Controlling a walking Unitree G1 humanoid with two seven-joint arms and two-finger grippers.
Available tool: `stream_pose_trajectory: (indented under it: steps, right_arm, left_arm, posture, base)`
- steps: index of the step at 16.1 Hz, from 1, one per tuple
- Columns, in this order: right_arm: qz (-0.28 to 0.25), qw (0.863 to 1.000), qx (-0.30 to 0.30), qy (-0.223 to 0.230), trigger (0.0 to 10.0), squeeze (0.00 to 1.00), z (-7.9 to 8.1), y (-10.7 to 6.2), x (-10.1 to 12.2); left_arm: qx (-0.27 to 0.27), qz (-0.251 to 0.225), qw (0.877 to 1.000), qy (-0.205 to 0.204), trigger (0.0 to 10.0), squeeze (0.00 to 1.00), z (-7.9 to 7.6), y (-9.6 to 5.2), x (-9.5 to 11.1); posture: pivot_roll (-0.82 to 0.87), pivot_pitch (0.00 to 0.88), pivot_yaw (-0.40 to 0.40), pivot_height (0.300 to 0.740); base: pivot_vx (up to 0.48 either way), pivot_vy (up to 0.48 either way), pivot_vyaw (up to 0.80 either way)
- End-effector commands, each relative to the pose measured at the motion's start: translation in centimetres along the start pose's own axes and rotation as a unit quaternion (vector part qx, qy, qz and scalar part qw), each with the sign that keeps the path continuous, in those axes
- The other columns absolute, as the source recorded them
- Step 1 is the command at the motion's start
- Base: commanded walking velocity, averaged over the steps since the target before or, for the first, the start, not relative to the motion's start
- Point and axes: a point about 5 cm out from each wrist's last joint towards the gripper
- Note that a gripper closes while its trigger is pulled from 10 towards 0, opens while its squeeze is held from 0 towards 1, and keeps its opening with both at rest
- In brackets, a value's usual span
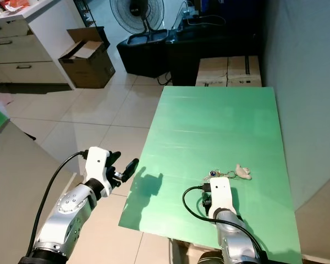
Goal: Hang keys on a hook
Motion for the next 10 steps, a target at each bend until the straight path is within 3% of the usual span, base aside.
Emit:
stream_pose_trajectory:
  steps: [1, 10]
  right_arm:
    - [0.059, 0.998, -0.009, 0.015, 0.0, 0.00, 0.0, -0.4, -2.7]
    - [-0.004, 1.000, -0.002, 0.004, 0.0, 0.00, 0.6, 0.0, -0.5]
  left_arm:
    - [0.011, 0.004, 1.000, -0.001, 10.0, 0.00, 1.0, -0.3, -0.3]
    - [0.006, 0.013, 1.000, 0.004, 10.0, 0.00, 1.1, 0.3, -1.9]
  posture:
    - [-0.29, 0.058, 0.282, 0.740]
    - [-0.30, 0.029, 0.287, 0.740]
  base:
    - [0.000, 0.000, 0.00]
    - [0.000, 0.000, 0.00]
Point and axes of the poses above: a point about 5 cm out from each wrist's last joint towards the gripper, its own y axis pointing out of the wrist towards the gripper, its own x axis along the axis of the wrist's last joint, z = x × y, and after that the axes turned 12 degrees about y, right-handed
